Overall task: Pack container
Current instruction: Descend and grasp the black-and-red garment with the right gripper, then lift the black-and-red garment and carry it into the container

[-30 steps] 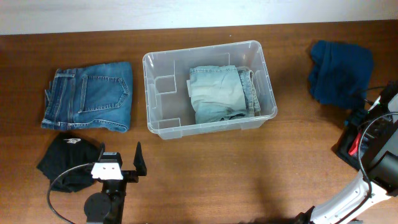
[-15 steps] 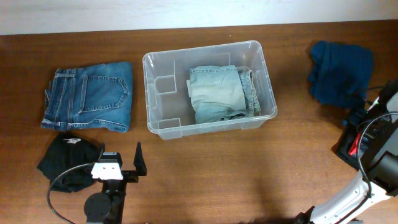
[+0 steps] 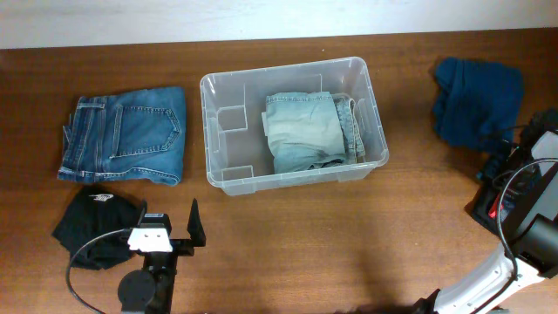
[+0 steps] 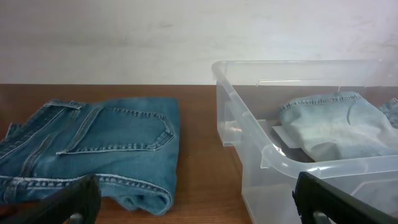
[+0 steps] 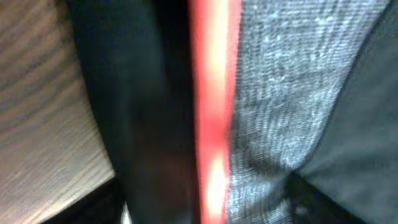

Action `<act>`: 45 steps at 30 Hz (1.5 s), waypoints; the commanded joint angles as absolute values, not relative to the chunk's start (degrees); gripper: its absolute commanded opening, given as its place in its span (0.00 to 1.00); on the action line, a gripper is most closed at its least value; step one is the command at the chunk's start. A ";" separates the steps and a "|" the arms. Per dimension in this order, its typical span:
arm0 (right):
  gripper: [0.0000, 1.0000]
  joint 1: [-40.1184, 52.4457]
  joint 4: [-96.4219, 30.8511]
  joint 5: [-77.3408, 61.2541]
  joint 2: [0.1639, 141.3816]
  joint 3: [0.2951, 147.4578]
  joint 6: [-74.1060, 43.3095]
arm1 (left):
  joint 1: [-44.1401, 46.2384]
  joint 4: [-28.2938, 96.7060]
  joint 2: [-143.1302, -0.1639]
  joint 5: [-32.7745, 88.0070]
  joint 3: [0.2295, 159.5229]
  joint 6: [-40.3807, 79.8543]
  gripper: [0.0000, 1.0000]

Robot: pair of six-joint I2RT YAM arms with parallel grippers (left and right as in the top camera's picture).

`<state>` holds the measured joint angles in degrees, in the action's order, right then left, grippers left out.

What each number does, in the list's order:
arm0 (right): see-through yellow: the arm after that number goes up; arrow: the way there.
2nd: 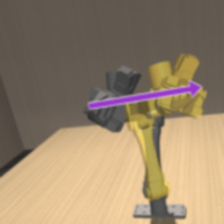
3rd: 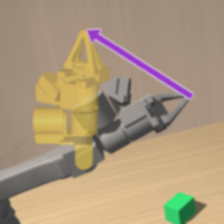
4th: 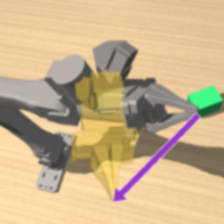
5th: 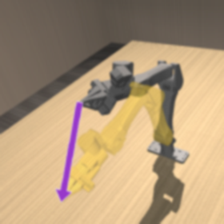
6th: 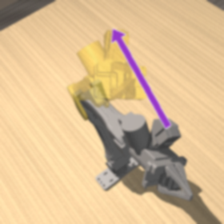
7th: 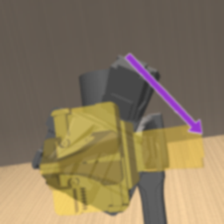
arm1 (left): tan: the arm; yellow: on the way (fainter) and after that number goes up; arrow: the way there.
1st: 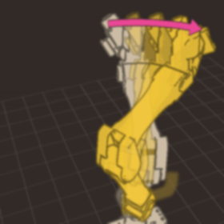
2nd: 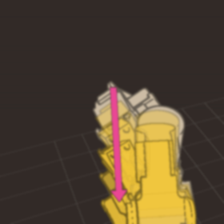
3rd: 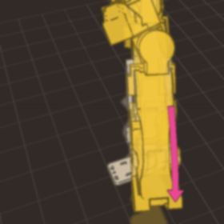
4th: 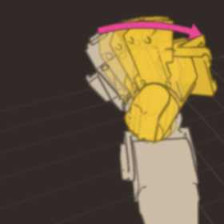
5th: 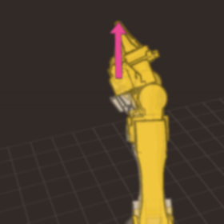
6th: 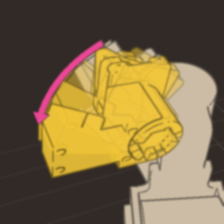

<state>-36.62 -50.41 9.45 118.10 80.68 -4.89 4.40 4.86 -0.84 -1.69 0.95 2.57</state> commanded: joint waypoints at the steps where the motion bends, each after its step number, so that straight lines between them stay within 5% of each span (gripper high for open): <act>1: 0.49 -36.71 -50.72 5.80 121.56 77.73 -6.48 | 4.19 4.73 -0.45 -1.21 0.54 1.67 0.99; 7: 0.43 -36.71 -51.66 1.89 121.56 77.76 -6.46 | 4.16 4.73 -0.45 -1.21 0.54 1.67 0.99; 10: 0.15 -36.71 -51.62 -0.25 121.56 77.76 -6.48 | 4.16 4.73 -0.45 -1.21 0.54 1.67 0.99; 13: 0.04 -36.71 -51.62 -5.02 121.56 77.80 -6.46 | 4.19 4.73 -0.45 -1.21 0.54 1.67 1.00; 28: 0.04 -36.71 -58.85 -5.58 116.62 84.77 -8.03 | 4.16 4.73 -0.45 -1.21 0.54 1.67 0.99; 45: 0.04 -28.14 -65.19 -5.58 89.60 91.09 -10.68 | 4.16 4.73 -0.45 -1.21 0.54 1.67 0.99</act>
